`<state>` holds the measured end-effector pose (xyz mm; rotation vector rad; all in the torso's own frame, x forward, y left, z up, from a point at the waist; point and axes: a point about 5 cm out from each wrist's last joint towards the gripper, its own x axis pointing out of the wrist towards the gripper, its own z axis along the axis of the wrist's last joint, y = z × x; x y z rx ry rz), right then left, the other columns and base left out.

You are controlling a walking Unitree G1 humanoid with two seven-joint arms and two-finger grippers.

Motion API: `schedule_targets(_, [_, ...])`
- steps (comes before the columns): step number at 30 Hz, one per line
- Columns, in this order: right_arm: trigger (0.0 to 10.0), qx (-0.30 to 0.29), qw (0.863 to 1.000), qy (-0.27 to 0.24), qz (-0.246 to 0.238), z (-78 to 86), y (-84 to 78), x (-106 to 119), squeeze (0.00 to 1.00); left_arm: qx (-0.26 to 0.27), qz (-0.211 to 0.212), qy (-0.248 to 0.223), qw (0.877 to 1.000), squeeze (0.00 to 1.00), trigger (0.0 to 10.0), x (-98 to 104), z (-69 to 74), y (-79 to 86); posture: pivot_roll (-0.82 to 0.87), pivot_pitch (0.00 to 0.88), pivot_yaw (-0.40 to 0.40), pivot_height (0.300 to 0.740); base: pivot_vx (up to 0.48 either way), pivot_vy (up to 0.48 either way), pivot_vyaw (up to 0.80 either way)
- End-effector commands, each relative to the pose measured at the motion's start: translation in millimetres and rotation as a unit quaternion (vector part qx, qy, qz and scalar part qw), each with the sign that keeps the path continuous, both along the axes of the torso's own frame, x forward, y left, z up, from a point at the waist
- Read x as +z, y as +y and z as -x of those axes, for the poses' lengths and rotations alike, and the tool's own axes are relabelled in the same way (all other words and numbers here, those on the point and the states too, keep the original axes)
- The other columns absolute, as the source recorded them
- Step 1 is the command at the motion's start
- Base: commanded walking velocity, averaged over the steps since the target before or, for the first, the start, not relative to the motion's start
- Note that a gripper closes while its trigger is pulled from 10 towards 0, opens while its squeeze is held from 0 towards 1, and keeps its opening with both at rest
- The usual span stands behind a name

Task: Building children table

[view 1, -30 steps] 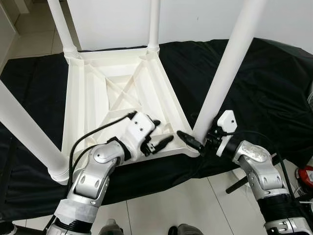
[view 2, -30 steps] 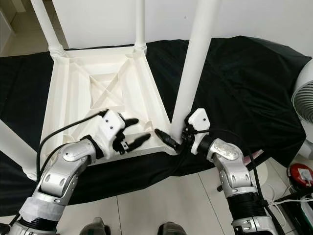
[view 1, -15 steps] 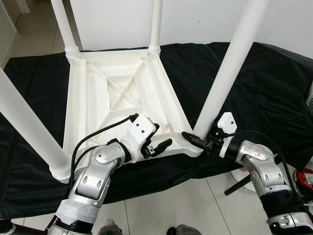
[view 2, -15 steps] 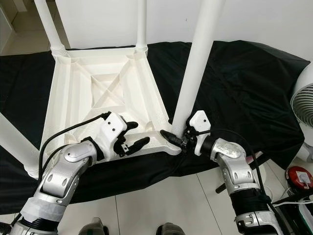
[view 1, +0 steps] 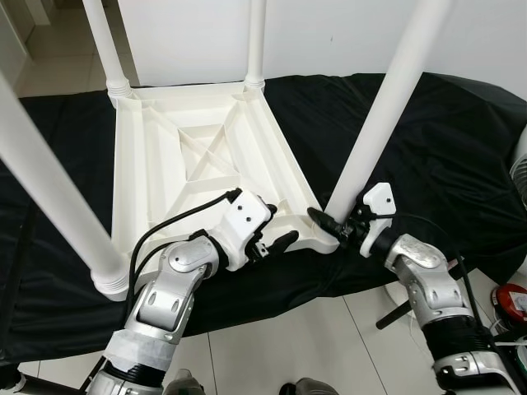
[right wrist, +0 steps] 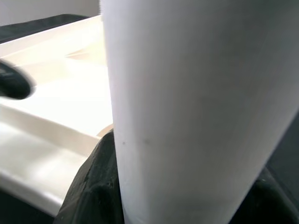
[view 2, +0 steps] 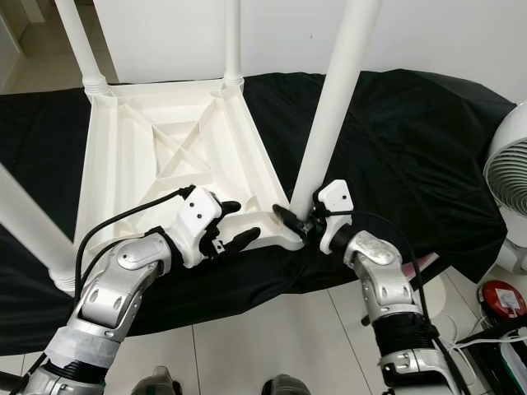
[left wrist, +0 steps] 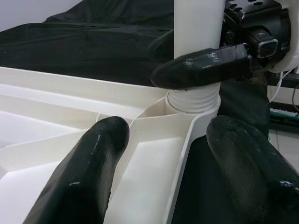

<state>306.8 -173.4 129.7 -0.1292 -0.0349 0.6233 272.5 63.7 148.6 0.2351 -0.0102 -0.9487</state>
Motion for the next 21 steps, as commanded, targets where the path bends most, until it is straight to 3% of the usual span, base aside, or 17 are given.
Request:
schedule_targets(1, [10.0,-0.051,0.999,0.008,0.004,1.2,-3.9,-7.5,0.00,0.059,0.003,-0.019,0.998,0.00,10.0,2.7,-7.4,2.6,0.05,0.000,-0.021,0.740,0.000,0.000,0.00])
schedule_targets(5, [10.0,-0.118,0.993,0.005,-0.008,5.1,7.7,-14.1,0.00,0.062,-0.008,-0.034,0.997,0.00,10.0,3.6,-12.4,3.8,0.04,0.002,-0.008,0.740,0.000,0.000,0.00])
schedule_targets(13, [10.0,-0.181,0.983,-0.001,-0.029,11.7,32.2,-17.3,0.00,0.062,-0.014,-0.039,0.997,0.00,10.0,3.7,-15.5,5.0,0.02,0.012,0.008,0.740,0.000,0.000,0.00])
schedule_targets(16, [10.0,-0.244,0.969,-0.009,-0.033,16.3,56.4,-14.7,0.00,0.061,-0.015,-0.040,0.997,0.00,10.0,2.2,-15.6,5.2,0.02,0.017,0.010,0.740,0.000,0.000,0.00])
schedule_targets(21, [10.0,-0.254,0.967,-0.009,-0.037,21.7,72.0,-13.0,0.00,0.060,-0.009,-0.042,0.997,0.00,10.0,1.8,-15.5,4.7,0.02,0.020,0.007,0.740,0.000,0.000,0.00])
